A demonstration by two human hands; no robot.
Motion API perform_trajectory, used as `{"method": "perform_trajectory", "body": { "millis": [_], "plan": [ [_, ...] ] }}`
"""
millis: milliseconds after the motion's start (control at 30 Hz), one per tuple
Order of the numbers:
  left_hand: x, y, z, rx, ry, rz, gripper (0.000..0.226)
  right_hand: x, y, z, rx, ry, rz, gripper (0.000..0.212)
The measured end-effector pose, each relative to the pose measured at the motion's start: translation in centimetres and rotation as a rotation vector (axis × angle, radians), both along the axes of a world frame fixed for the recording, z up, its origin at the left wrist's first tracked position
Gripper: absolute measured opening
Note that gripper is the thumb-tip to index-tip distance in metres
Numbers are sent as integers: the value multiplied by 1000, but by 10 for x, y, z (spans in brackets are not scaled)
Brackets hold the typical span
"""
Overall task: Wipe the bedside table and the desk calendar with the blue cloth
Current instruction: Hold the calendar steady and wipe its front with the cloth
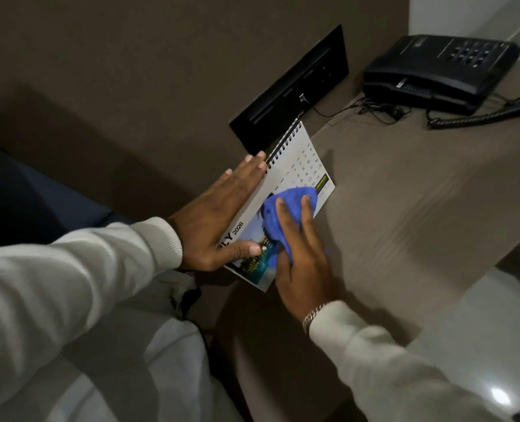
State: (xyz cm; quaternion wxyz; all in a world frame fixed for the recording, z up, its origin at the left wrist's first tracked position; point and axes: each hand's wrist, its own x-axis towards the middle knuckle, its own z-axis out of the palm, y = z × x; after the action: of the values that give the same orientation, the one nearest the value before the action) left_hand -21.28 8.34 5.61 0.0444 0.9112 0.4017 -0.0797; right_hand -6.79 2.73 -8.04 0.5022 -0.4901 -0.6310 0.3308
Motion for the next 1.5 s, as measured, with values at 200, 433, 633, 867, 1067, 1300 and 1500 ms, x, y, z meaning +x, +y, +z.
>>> {"method": "perform_trajectory", "body": {
  "millis": [200,433,633,867,1067,1300,1500],
  "plan": [
    [-1,-1,-1,24,16,-25,102,13,19,10,78,23,-47,65],
    [1,0,0,10,23,-20,104,4,5,-1,42,-129,53,75],
    [2,0,2,-28,16,-16,110,17,1,-10,76,-320,10,74],
    [2,1,6,-66,51,-22,120,3,7,17,45,-37,-34,62],
    [0,3,2,-77,-13,-35,120,-41,-58,-9,22,-158,-44,59],
    [-3,5,0,-102,-53,9,119,-35,7,3,-56,162,-169,71],
    [0,4,2,-130,-73,40,115,-10,51,8,-156,248,-365,54]
  ]
}}
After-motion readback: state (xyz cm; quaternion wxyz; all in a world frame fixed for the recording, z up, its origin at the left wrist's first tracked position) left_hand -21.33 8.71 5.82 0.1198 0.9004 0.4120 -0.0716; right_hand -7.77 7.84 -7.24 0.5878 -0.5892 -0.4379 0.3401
